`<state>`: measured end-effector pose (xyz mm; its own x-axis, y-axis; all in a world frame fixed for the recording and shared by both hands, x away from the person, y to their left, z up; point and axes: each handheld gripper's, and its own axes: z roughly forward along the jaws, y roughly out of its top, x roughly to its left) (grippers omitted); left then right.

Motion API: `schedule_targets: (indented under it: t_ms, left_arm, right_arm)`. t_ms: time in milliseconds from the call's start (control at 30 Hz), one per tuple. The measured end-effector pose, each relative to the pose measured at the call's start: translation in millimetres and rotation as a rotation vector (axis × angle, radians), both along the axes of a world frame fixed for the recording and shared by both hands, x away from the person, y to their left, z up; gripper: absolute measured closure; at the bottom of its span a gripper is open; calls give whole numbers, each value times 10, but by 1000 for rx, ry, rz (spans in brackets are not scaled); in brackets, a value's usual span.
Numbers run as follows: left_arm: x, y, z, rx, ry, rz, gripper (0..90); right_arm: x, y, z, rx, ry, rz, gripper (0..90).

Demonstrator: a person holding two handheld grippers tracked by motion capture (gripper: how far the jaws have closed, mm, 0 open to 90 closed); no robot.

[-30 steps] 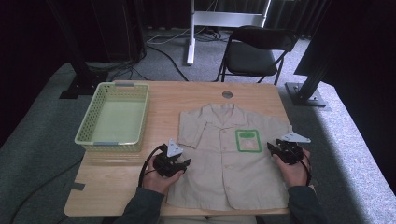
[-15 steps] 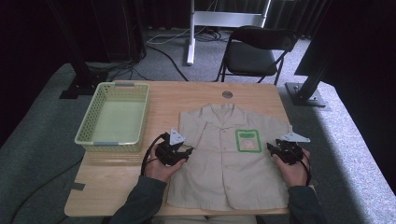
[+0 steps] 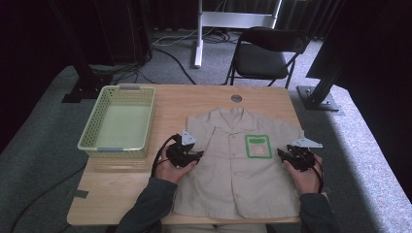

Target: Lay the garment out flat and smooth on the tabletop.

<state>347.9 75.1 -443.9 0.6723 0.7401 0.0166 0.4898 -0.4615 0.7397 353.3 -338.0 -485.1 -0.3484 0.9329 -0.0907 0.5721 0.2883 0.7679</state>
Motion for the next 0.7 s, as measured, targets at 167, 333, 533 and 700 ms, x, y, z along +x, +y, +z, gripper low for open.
schedule_targets:
  t_ms: [167,333,533,700]
  left_arm:
    - [68,-40,-38,4,9,-2,518]
    - [135,-80,-74,9,20,-3,517]
    - [208,-117,-126,9,39,1,515]
    - [285,-138,-177,6,70,4,509]
  right_arm:
    - [1,-1,-1,1,0,0,518]
    - [3,-2,-2,0,2,0,517]
    - [4,-1,-4,-1,4,1,516]
    - [8,1,-8,-2,7,1,515]
